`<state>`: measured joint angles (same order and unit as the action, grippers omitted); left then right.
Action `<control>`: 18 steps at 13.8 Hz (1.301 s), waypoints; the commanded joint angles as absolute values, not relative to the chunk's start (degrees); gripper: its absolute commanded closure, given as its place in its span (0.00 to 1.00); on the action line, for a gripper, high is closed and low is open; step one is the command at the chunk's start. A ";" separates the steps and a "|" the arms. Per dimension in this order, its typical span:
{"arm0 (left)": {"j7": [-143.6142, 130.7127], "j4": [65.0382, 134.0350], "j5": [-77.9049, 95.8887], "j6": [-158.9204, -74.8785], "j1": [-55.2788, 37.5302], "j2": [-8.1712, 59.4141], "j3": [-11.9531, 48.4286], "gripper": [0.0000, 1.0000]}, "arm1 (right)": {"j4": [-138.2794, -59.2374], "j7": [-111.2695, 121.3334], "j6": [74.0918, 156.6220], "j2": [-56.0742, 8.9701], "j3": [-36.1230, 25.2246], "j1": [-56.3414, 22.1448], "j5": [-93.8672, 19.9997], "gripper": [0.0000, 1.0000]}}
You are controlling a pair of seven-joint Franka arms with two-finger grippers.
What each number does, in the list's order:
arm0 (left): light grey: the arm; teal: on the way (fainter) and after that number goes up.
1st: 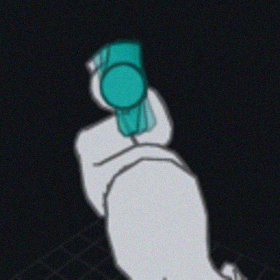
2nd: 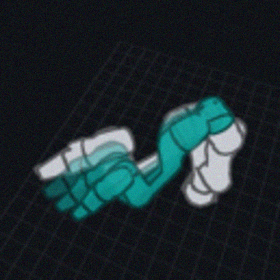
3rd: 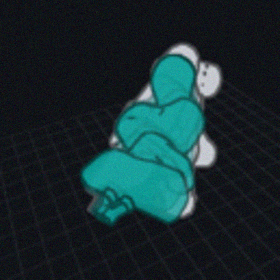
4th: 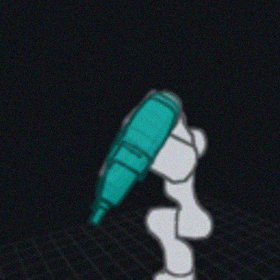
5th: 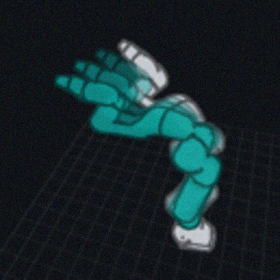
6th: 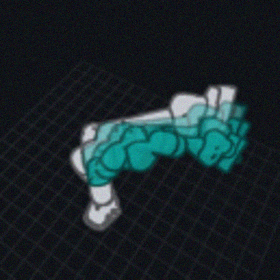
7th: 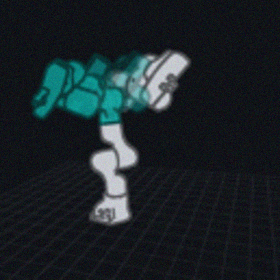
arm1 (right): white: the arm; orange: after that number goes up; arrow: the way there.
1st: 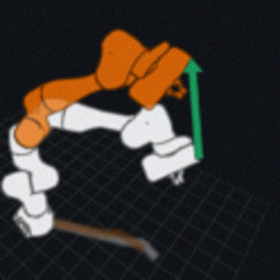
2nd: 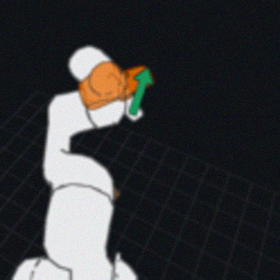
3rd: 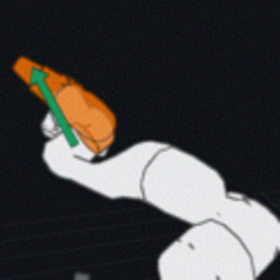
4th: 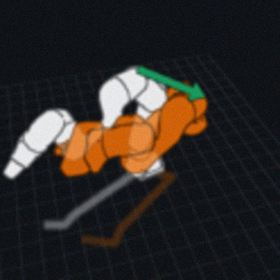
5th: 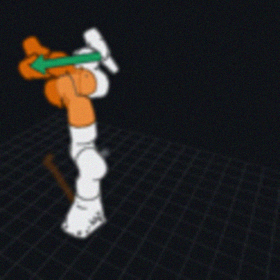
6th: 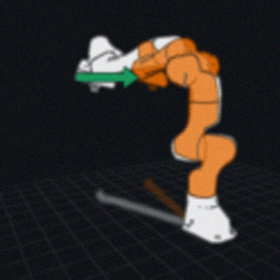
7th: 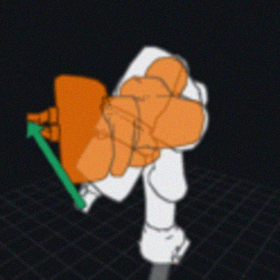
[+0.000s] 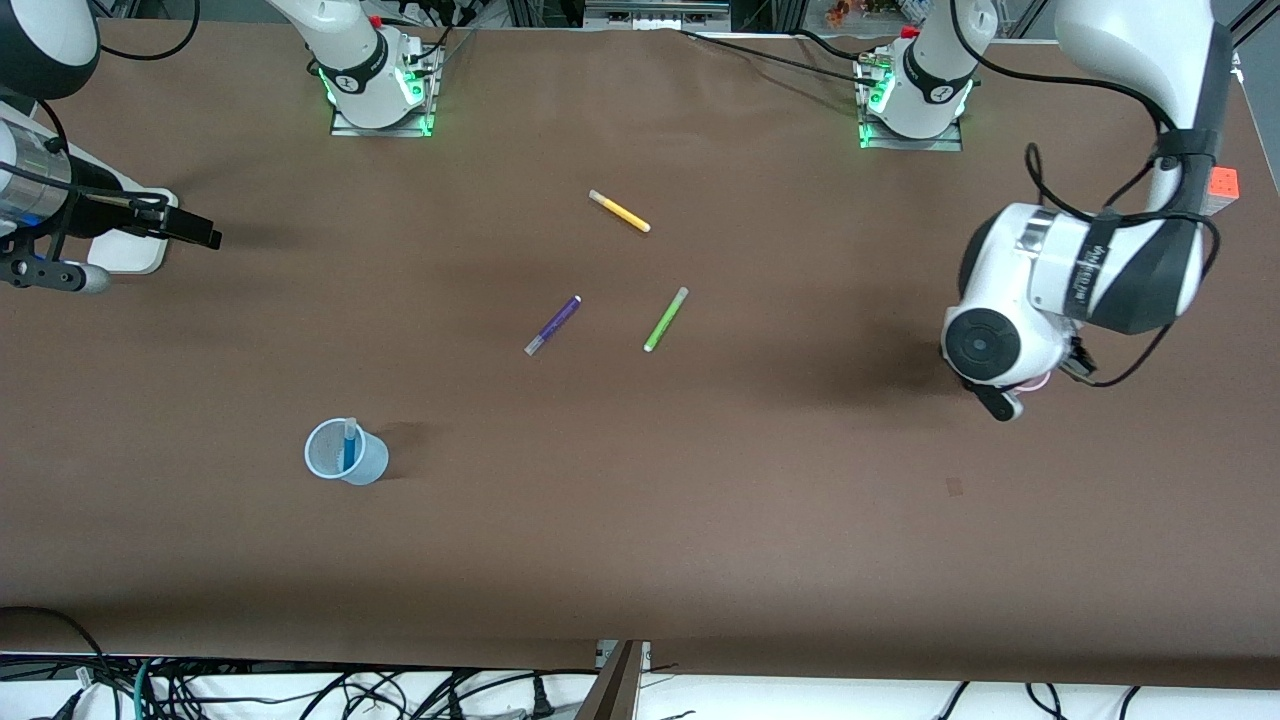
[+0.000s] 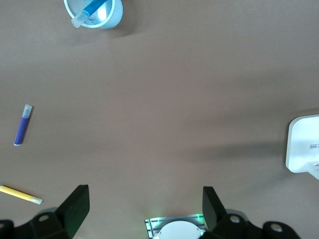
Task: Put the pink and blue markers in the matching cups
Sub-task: 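Lower the pink marker into the pink cup with the left gripper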
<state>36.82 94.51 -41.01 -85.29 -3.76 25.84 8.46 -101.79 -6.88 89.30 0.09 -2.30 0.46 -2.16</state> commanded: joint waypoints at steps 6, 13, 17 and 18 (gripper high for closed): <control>42.19 94.48 -42.54 -84.38 0.00 32.26 9.14 1.00 | -103.54 -6.33 91.14 1.67 -1.49 0.26 -1.14 0.00; 42.01 94.31 -43.24 -84.55 0.44 32.95 9.14 0.35 | -103.45 -6.33 91.49 1.67 -1.49 0.26 -1.14 0.00; 42.01 93.61 -42.98 -84.02 0.00 31.65 9.75 0.00 | -101.96 -6.59 91.76 1.06 -1.49 0.18 -1.14 0.00; 41.84 93.52 -42.28 -84.02 0.09 30.68 9.76 0.00 | -101.34 -6.68 91.76 0.62 -1.49 0.09 -1.23 0.00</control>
